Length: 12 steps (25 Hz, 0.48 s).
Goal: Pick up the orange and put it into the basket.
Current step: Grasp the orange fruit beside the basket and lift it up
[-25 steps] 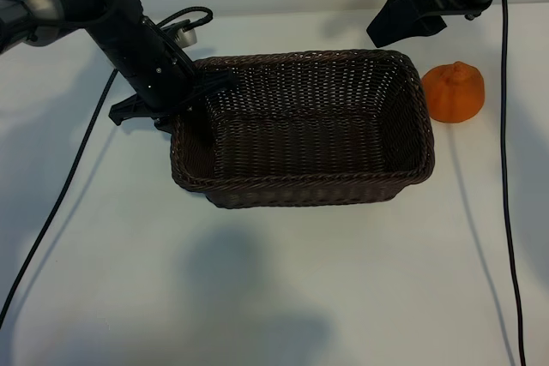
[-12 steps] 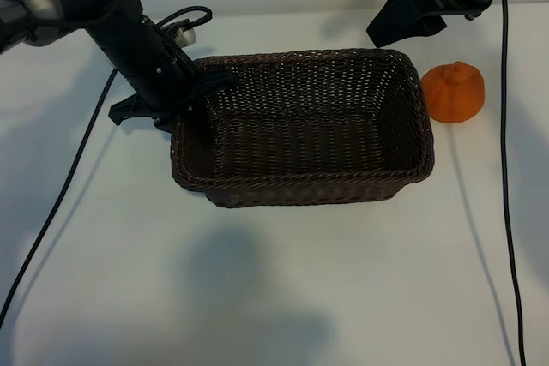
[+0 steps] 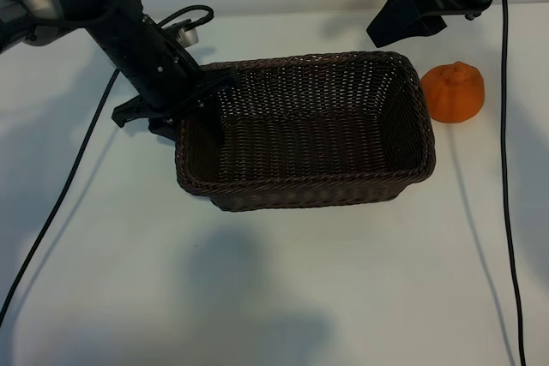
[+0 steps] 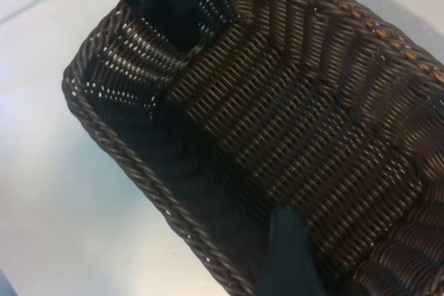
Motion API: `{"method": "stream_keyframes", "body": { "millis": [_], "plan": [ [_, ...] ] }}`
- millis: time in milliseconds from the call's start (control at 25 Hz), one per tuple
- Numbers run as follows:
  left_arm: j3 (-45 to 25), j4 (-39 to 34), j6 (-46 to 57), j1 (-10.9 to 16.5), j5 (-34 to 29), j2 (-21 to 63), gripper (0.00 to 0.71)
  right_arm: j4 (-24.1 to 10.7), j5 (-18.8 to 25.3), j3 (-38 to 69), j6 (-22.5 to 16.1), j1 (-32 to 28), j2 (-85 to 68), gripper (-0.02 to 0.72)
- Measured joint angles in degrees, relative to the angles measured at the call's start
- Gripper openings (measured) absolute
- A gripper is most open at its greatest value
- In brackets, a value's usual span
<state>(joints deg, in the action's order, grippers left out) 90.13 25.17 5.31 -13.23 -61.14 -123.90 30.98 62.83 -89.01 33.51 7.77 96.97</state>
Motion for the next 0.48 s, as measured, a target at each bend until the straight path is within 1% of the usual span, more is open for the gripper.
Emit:
{"method": "stream_keyframes", "body": {
  "millis": [40, 160, 480],
  "plan": [
    [0.0, 0.0, 0.0, 0.0, -0.27, 0.0, 0.491, 0.0, 0.0, 0.0, 0.0, 0.0, 0.0, 0.504],
    [0.05, 0.06, -0.06, 0.0, -0.55, 0.0, 0.511, 0.0, 0.0, 0.0, 0.0, 0.0, 0.0, 0.504],
    [0.06, -0.62, -0.06, 0.44, -3.39, 1.59, 0.516, 0.0, 0.0, 0.0, 0.0, 0.0, 0.0, 0.504]
  ]
}}
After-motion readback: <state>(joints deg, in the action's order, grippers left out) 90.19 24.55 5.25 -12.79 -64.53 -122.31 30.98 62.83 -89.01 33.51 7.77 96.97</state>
